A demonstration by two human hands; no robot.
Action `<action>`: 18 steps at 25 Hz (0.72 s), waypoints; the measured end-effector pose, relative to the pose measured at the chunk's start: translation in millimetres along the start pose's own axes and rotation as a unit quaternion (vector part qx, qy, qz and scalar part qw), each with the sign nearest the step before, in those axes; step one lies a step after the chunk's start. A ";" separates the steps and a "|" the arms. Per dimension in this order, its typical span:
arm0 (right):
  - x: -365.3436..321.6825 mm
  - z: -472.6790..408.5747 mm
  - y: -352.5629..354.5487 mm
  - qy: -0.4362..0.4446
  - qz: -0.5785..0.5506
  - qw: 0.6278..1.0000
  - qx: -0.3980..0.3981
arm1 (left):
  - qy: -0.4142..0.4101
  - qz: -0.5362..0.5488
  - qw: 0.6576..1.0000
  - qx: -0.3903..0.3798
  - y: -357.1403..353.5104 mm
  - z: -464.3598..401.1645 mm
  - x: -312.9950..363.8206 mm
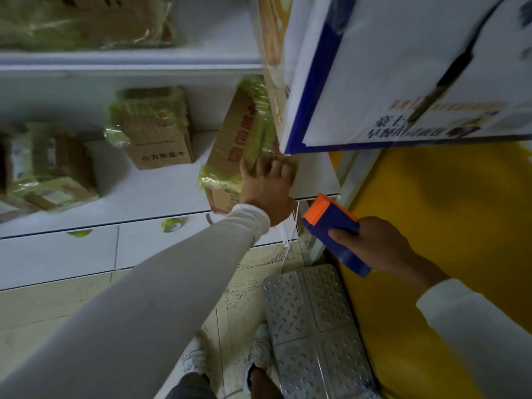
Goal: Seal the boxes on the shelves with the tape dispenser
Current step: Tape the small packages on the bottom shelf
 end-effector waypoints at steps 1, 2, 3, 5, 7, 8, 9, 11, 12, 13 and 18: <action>-2.9 3.9 1.5 0.016 -0.021 1.000 0.000 | -0.016 0.007 1.000 0.009 1.2 2.2 -5.0; -6.2 9.2 2.9 0.034 -0.042 0.999 0.001 | -0.050 0.025 0.998 0.028 4.6 5.7 -11.0; -9.7 14.6 3.3 0.056 -0.063 0.996 -0.001 | -0.094 0.053 0.993 0.050 9.1 10.9 -18.8; -17.3 24.8 2.8 0.092 -0.103 0.990 -0.009 | -0.155 0.098 0.978 0.097 17.4 26.7 -45.8; -23.5 32.3 1.9 0.112 -0.130 0.985 -0.018 | -0.143 0.091 0.980 0.102 16.6 47.6 -85.4; -27.6 35.4 0.8 0.120 -0.138 0.983 -0.023 | -0.119 0.092 0.985 0.083 12.8 59.4 -102.6; -30.2 37.8 -0.3 0.124 -0.142 0.982 -0.028 | -0.097 0.113 0.987 0.068 7.5 67.7 -111.9; -36.5 41.7 -0.7 0.134 -0.143 0.980 -0.032 | -0.061 0.177 0.979 0.082 -2.0 69.7 -107.3; -38.9 42.9 0.7 0.138 -0.144 0.979 -0.030 | -0.045 0.192 0.976 0.093 -5.0 62.2 -96.0; -39.6 42.9 2.7 0.138 -0.144 0.980 -0.026 | -0.030 0.196 0.975 0.097 -7.3 50.9 -82.5; -26.8 34.2 12.7 0.105 -0.123 0.987 -0.009 | 0.012 0.218 0.971 0.093 -4.9 12.2 -34.1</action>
Point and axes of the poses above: each hand's wrist, its own z-axis away from the middle knuckle, its own y-axis out of the back of the hand, x = y × z, the point moved 2 cm from there along -z, towards the middle knuckle, and after that the axes turned 14 degrees about -y, right-handed, at the moved point
